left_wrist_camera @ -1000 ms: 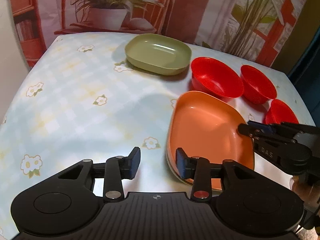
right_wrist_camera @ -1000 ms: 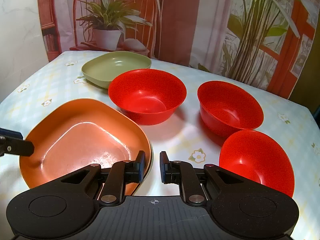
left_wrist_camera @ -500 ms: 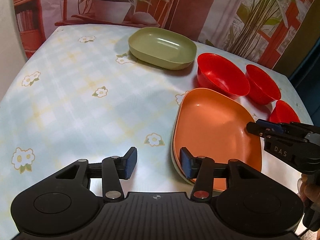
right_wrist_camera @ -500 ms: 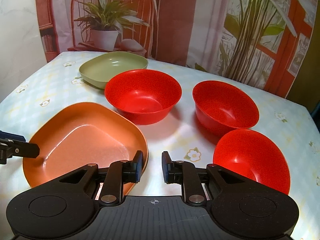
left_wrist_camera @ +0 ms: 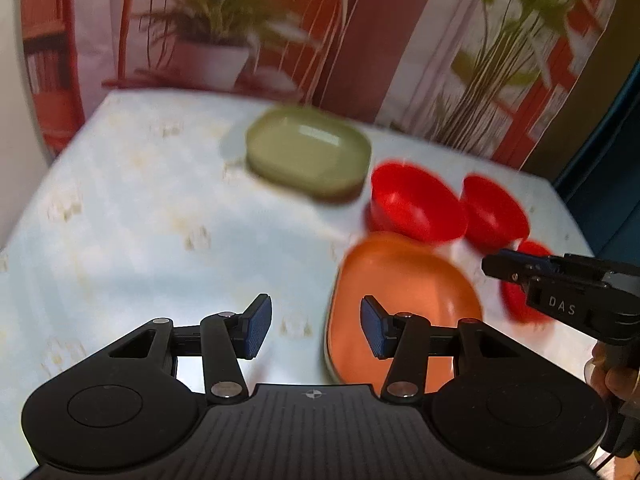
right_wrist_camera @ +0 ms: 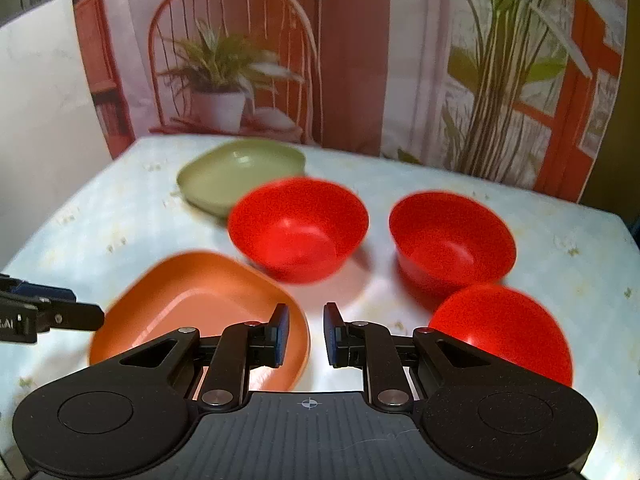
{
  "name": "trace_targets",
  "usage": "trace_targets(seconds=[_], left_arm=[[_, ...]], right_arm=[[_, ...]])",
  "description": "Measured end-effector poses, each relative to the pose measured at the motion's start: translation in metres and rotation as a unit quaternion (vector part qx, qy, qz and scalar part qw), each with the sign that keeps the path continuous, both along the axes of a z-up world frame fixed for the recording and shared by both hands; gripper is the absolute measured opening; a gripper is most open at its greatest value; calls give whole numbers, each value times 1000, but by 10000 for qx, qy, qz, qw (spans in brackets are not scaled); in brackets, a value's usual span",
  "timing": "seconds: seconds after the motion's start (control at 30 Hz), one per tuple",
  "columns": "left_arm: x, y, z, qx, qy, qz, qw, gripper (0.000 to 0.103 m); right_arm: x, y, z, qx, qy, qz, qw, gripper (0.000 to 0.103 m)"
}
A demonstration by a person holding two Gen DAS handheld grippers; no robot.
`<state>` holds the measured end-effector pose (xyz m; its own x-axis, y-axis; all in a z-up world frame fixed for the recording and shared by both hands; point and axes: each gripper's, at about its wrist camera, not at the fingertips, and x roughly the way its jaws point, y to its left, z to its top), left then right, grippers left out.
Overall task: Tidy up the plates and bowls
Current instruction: 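Move the open left tool to the rim of the small green plate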
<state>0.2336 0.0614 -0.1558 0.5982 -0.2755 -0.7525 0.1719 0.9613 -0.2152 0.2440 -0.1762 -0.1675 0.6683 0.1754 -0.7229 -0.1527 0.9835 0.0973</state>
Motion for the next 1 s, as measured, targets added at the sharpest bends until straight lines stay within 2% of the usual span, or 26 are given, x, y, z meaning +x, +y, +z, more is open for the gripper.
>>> trace_targets(seconds=[0.33,0.43,0.5,0.6,0.77,1.0], left_arm=[[42,31,74,-21,-722,185,9972,51],[59,33,88,148,-976,362,9945,48],[75,35,94,200,-1028,408,9937,41],[98,33,99,175,-1155,450,9921,41],[134,23,84,302,-1263,383,9908,41],[178,29,20,124,-582,475,9971,38]], right_arm=[[46,-17,66,213,-489,73,9986,18],[64,-19,80,186,-645,97,9977,18],[78,-17,86,137,-732,129,9971,18],[101,-13,91,165,-806,190,9964,18],[145,-2,83,175,-720,329,9967,18],[209,11,40,342,-162,262,9989,18]])
